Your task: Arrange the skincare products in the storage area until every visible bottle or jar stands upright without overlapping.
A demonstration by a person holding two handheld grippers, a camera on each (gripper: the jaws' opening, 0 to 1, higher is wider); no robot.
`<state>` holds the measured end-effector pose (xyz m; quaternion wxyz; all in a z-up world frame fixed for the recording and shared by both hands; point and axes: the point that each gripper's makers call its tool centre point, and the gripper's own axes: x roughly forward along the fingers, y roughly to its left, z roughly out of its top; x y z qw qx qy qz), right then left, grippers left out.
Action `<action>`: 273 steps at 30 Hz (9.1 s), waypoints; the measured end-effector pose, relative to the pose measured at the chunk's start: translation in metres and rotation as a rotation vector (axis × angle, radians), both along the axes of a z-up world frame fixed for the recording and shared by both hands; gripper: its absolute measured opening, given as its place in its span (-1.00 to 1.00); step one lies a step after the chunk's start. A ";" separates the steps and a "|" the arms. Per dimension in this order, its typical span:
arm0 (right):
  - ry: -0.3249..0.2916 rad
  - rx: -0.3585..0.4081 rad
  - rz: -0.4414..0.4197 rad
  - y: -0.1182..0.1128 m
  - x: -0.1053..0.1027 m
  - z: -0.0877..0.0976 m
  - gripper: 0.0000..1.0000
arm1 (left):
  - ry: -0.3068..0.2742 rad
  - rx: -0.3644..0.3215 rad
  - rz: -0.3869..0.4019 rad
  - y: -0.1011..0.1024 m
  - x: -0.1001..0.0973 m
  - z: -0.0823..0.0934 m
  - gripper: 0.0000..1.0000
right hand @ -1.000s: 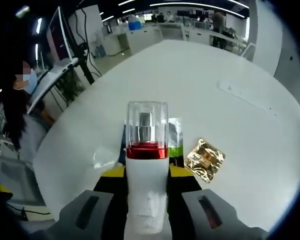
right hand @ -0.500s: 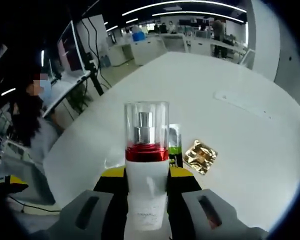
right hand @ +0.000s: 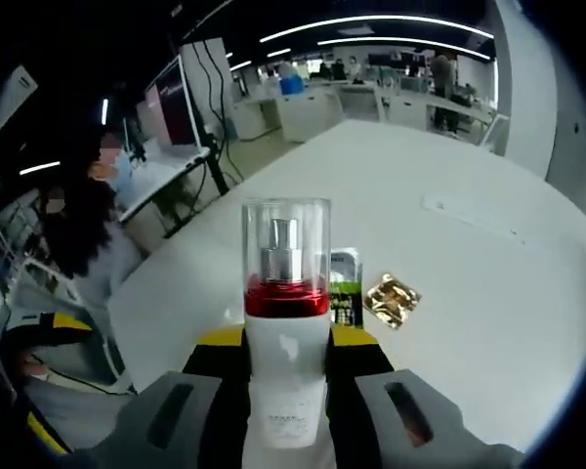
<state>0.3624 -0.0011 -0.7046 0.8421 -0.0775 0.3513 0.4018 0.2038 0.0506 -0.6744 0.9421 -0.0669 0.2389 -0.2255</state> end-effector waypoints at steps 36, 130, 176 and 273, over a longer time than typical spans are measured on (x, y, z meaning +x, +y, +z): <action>-0.083 0.267 0.219 -0.041 -0.111 0.058 -0.44 | -0.044 -0.167 -0.327 -0.055 -0.021 0.032 0.43; -0.464 0.342 -0.127 -0.119 -0.111 0.170 -0.44 | -0.282 -0.027 -0.076 -0.187 0.060 0.190 -0.49; -0.257 0.722 0.451 -0.123 -0.185 0.218 -0.47 | -0.269 -0.344 -0.832 -0.224 -0.002 0.234 -0.42; -0.207 0.170 0.396 -0.178 -0.081 -0.028 -0.45 | -0.084 0.037 -0.992 -0.282 0.079 -0.010 -0.44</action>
